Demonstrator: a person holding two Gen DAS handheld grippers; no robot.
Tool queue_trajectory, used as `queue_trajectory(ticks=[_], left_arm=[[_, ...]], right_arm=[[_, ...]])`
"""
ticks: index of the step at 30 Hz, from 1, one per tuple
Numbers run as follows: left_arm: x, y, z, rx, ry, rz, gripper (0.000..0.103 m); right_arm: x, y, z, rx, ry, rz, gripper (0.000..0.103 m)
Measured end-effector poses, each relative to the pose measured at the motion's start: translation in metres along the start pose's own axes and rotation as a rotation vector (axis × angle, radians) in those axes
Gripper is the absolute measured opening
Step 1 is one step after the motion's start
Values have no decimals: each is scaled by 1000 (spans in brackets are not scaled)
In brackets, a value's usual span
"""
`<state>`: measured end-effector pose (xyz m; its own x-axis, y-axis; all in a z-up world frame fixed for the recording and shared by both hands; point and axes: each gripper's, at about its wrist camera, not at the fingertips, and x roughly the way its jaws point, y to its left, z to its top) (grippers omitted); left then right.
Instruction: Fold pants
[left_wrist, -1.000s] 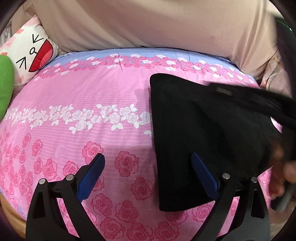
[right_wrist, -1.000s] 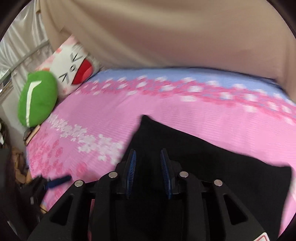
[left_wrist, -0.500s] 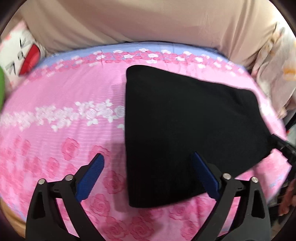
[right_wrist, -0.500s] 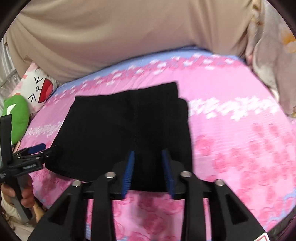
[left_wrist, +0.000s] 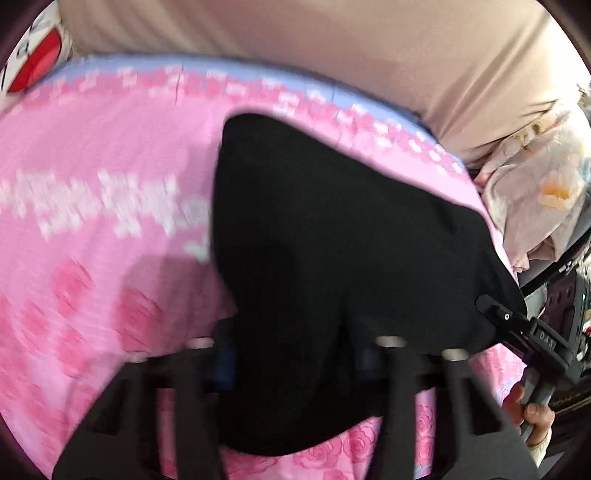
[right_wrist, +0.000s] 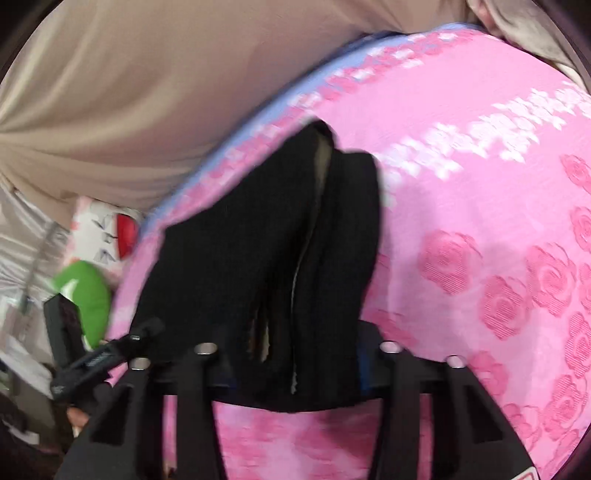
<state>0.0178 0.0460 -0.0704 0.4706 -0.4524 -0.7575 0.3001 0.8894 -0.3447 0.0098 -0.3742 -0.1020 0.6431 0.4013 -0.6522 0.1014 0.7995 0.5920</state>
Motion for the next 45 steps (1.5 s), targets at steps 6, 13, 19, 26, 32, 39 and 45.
queue_trajectory(ticks=[6,13,19,26,32,39,45], left_arm=[[-59,20,-10,-1,3,-1,27],[-40,41,-49,-68,32,141,93],[-12,20,-43,-38,81,79,98],[-9,18,-35,-56,18,32,53],[-40,11,-29,-45,-13,-21,37],[-79,-9,-41,45,-20,48,37],[-100,-9,-56,68,-7,76,37]], right_arm=[[-29,57,-26,-119,9,99,39],[-11,28,-65,-47,48,-50,72],[-8,40,-61,-52,58,-52,80],[10,46,-56,-103,20,-51,54],[-12,58,-54,-109,-11,5,40],[-39,87,-71,-156,3,18,40],[-51,102,-88,-189,18,19,40]])
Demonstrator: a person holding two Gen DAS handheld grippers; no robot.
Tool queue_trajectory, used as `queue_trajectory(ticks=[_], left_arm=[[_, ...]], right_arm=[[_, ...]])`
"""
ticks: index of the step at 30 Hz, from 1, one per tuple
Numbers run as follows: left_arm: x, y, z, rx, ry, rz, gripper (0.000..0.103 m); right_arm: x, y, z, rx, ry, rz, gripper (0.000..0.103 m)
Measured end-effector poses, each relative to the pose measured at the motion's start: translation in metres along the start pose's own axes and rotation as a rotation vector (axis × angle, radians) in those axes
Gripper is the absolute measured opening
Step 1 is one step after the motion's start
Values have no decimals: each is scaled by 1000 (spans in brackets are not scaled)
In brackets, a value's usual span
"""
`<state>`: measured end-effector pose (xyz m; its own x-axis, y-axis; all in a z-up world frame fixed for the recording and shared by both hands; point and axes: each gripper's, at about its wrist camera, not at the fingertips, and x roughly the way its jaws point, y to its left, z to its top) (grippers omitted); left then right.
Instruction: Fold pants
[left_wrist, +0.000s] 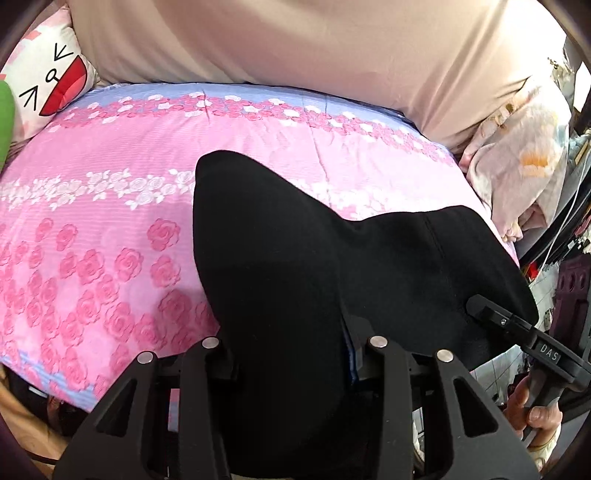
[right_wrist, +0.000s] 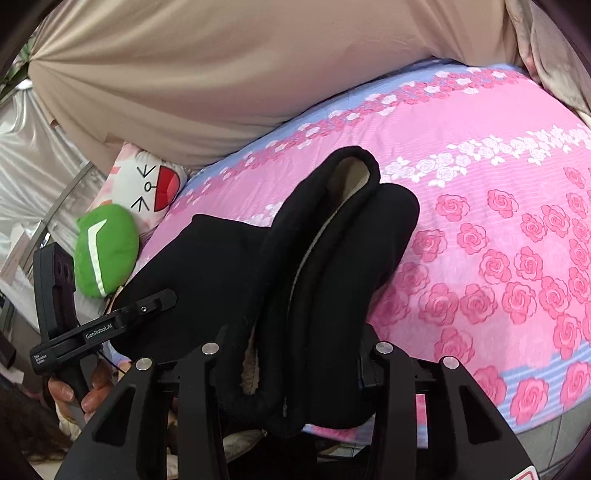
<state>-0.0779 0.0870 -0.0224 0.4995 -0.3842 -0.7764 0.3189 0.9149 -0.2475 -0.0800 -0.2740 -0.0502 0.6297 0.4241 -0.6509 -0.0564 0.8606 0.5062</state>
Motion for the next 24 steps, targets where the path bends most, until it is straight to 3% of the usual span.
queue_trajectory(ticks=[13,24], left_arm=[[-68,-23,17,82,-173,-58,35],[-104,-42,80,169,-364,-53,35]], right_arm=[[-56,46,9,-117,-123,22,39],[-86,75,79,-219,-322,40,39]])
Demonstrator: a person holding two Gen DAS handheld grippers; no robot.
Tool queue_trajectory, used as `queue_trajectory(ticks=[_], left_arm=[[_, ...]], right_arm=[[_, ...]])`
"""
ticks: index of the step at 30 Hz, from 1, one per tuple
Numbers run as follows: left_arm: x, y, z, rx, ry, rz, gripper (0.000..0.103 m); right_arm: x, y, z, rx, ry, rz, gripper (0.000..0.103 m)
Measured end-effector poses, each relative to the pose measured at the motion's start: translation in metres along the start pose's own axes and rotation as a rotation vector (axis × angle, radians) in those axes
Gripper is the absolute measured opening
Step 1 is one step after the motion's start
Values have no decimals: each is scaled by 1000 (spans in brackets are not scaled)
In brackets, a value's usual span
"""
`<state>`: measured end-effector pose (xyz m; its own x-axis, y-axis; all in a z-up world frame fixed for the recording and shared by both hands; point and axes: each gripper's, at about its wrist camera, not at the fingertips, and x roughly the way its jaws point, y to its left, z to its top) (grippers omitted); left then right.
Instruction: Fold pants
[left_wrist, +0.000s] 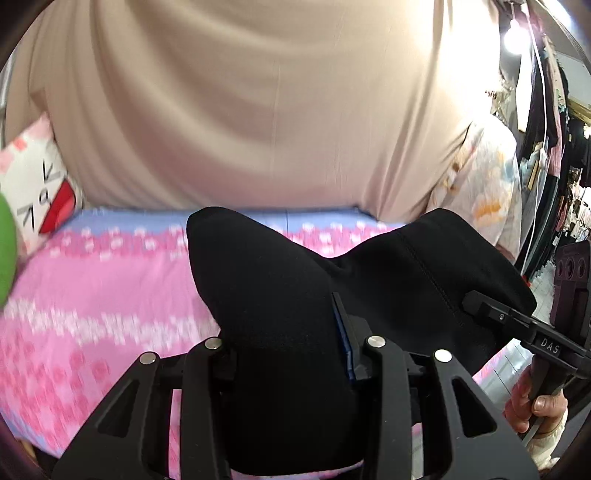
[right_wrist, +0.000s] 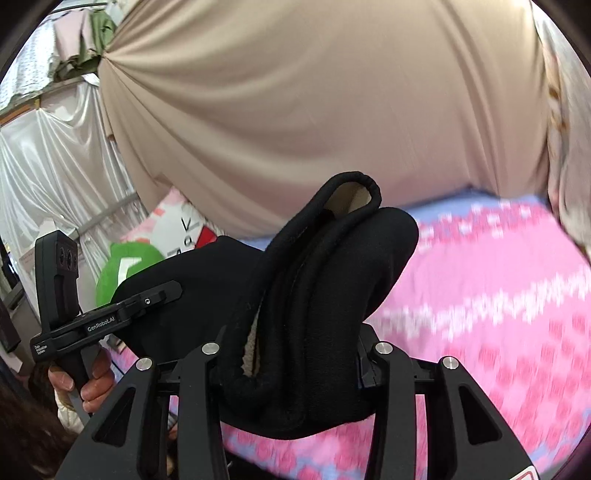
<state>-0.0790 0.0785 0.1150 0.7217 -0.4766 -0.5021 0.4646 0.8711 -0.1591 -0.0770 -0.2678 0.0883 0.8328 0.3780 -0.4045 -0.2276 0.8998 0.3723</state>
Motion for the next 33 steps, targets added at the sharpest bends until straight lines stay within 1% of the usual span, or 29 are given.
queue_trajectory(ticks=[4,7,13,20,23,28,31,33], left_arm=[[1,-2,32,37,-84,14,36],[7,0,55,47,-137,16,36],[33,14,95,36,-200,17,37],[80,33,130,11,-259,47,37],[109,39,141,18,-259,73,37],[172,54,151,23,-209,108,37],[216,62,147,37,-175,125,37],[245,67,141,41,-147,130,37]], right_arm=[[8,3,35,-48,-75,5,40],[15,3,57,-72,-120,6,40],[41,-3,97,-90,-184,9,40],[95,-28,136,-59,-227,43,40],[122,-45,147,-39,-231,52,40],[171,-76,153,-7,-226,37,40],[204,-100,145,16,-222,15,40],[232,-118,134,8,-212,-41,41]])
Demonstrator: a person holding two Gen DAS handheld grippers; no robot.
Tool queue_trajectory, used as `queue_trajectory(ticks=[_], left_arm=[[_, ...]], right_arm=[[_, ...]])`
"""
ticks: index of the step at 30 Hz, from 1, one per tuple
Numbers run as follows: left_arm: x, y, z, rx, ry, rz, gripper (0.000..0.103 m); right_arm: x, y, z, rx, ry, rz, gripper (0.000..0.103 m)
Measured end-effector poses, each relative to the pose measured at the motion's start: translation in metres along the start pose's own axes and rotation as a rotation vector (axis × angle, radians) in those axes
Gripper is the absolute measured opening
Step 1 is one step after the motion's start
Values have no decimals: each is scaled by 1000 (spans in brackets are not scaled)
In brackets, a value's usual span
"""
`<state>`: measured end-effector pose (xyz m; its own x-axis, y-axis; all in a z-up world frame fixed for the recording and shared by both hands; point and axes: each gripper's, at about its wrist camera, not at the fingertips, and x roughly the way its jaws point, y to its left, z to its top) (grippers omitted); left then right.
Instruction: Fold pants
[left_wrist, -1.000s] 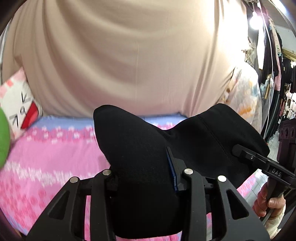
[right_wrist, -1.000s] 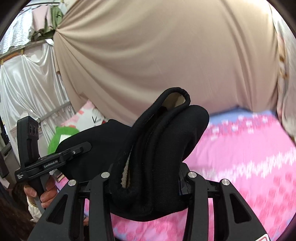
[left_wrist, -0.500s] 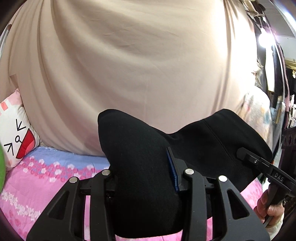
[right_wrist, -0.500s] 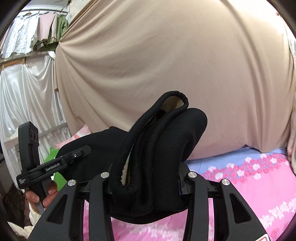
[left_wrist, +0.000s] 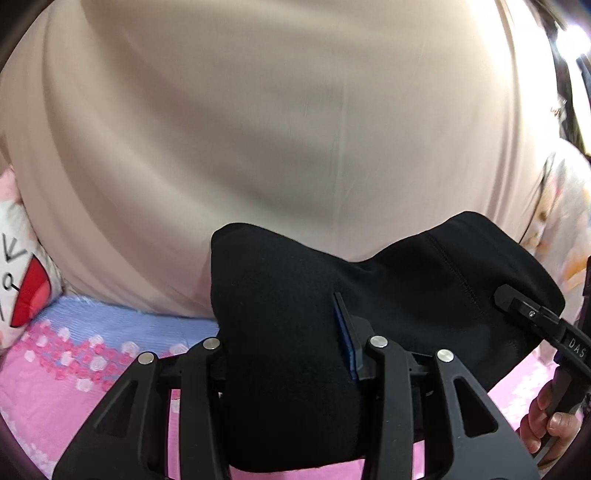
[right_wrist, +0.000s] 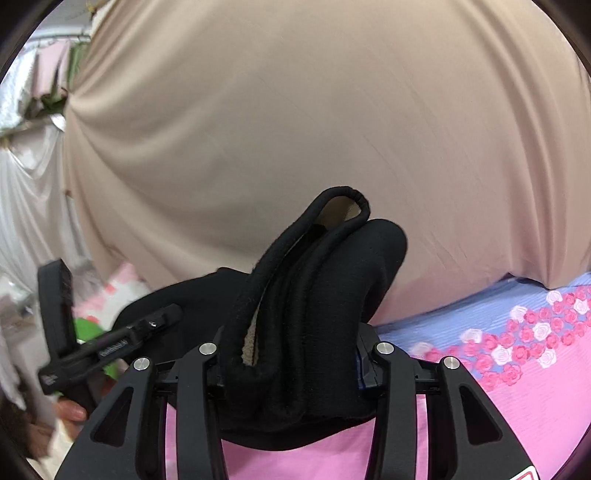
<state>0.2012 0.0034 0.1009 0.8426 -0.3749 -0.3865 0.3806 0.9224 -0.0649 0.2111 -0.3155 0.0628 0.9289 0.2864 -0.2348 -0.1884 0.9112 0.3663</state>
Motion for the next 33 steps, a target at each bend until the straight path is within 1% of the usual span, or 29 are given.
queue_trajectory(ticks=[1,2,3,5,6,7,8,9,10,11,12,13,14,15,16,18,20,21,22,23,24,25,26,27,28,29,30,31,33], left_arm=[[20,1,-9,9,19,2,37],[35,2,-17,14,36,4,37],[55,4,-30,25,64,5,37],[84,8,-54,31,112,0,39],[100,11,-68,28,147,-1,40],[121,19,-90,1,217,-10,42],[133,25,-105,-21,272,-3,53],[141,34,-125,-59,328,24,59],[139,41,-126,-93,359,-3,60],[129,49,-123,-126,342,-19,61],[116,54,-118,-137,324,7,64],[100,59,-111,-127,313,56,70],[85,62,-104,-117,298,102,71],[71,62,-98,-112,279,123,71],[57,62,-90,-115,259,125,71],[50,55,-78,-141,253,113,71],[57,39,-75,-167,288,56,71],[69,32,-76,-166,303,47,71],[85,23,-87,-144,340,62,71],[101,19,-98,-120,389,98,69],[112,18,-106,-107,409,119,65],[116,22,-115,-97,438,155,61],[113,29,-117,-117,446,143,62],[103,39,-117,-161,440,97,63],[91,51,-117,-219,440,59,72],[82,61,-117,-269,431,37,86],[73,67,-118,-310,414,30,93],[70,73,-121,-345,401,48,97],[81,77,-127,-352,425,58,96]], right_arm=[[10,-6,-6,1,15,-21,41],[28,-21,-19,29,52,-42,41],[38,-29,-26,52,75,-44,41],[66,-55,-50,110,156,-68,41],[79,-67,-63,127,206,-86,44],[90,-74,-73,129,258,-101,45],[105,-88,-91,137,370,-136,52],[112,-97,-102,151,441,-167,63],[114,-110,-110,190,503,-172,64],[107,-116,-108,227,505,-145,64],[96,-121,-103,250,494,-153,67],[81,-123,-94,243,460,-195,68],[67,-121,-85,223,413,-237,69],[54,-116,-76,195,354,-276,69],[44,-108,-67,159,307,-293,64],[46,-81,-55,97,303,-225,28],[63,-57,-57,55,339,-147,20],[79,-45,-65,6,375,-127,15],[97,-41,-76,-52,421,-172,15],[112,-46,-89,-96,461,-251,13],[120,-55,-99,-103,484,-295,0],[119,-66,-104,-73,485,-300,0],[105,-76,-101,9,457,-246,0],[88,-79,-95,62,443,-219,13],[79,-81,-90,74,431,-229,28],[61,-82,-85,73,401,-271,79],[51,-82,-85,67,376,-303,95],[46,-83,-87,65,364,-310,95],[53,-91,-98,121,428,-257,91]])
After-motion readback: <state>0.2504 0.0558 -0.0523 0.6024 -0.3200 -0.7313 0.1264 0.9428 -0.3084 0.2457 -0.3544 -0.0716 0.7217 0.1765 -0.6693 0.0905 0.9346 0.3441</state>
